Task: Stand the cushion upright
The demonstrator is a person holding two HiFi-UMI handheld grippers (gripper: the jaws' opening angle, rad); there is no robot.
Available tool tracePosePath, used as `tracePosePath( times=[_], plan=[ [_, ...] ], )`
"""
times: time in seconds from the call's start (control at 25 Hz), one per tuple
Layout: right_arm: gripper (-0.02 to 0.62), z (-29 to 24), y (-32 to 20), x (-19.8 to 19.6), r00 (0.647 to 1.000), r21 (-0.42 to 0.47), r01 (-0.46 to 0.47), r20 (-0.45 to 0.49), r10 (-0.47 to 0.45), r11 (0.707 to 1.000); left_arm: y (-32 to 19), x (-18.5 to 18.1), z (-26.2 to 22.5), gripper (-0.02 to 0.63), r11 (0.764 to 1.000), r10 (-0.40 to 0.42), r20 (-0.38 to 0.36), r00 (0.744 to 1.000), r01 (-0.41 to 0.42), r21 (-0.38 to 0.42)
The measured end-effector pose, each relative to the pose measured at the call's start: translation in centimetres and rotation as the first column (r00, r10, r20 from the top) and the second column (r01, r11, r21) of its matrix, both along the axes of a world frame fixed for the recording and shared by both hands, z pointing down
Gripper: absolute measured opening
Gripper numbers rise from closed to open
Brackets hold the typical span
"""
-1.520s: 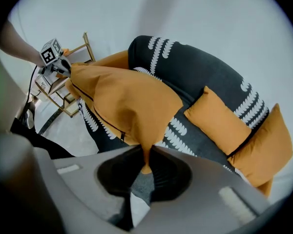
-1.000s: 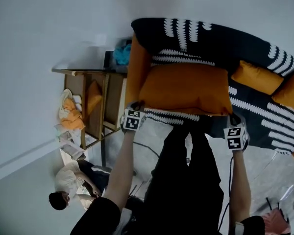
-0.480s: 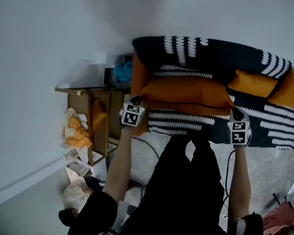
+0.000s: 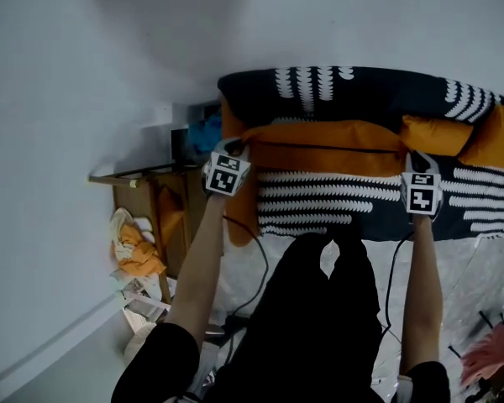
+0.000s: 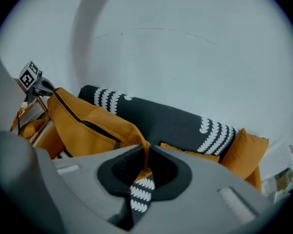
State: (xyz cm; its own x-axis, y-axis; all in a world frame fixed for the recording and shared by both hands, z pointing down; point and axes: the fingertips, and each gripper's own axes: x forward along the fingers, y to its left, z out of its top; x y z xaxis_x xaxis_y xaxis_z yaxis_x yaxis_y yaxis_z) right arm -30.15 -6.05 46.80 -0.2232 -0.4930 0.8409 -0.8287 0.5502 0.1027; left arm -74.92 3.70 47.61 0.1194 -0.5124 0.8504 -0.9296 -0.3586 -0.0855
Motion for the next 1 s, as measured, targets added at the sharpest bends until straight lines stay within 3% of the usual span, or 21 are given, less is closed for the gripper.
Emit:
tracePosePath(
  times=[0.28,0.36,0.56,0.76,1.0],
  plan=[
    [0.05,1.3,-3.9,-1.5,0.997,0.03,-0.03,-0.072,0.032,0.999,-4.8,-1.3,1.1,0.043,1.0,0.01,-0.03,0.999,-0.01,0.016],
    [0.103,1.7,-4.6,-2.0,0.996,0.034,-0.036,-0.078,0.039,0.999,-5.8,-1.5,1.3,0.044,1.0,0.0,-0.045,0.999,0.001,0.025],
    [0.118,2.2,-6.2,-2.6,0.992,0.052,-0.041,-0.113,0.047,0.998,-7.5,-1.9,1.9,0.044,0.999,-0.002,-0.071,0.997,0.004,0.036],
    [0.144,1.8,-7.7,-3.3,0.995,0.034,-0.064,-0.079,0.066,0.997,-8.8,-2.4,2.3,0.044,0.999,-0.012,-0.09,0.996,0.016,0.038],
    [0.199,0.9,-9.4,-3.0,0.992,0.057,-0.067,-0.102,0.073,0.996,-10.1,-2.8,2.1,0.049,0.998,-0.026,-0.078,0.997,0.03,0.049]
  ],
)
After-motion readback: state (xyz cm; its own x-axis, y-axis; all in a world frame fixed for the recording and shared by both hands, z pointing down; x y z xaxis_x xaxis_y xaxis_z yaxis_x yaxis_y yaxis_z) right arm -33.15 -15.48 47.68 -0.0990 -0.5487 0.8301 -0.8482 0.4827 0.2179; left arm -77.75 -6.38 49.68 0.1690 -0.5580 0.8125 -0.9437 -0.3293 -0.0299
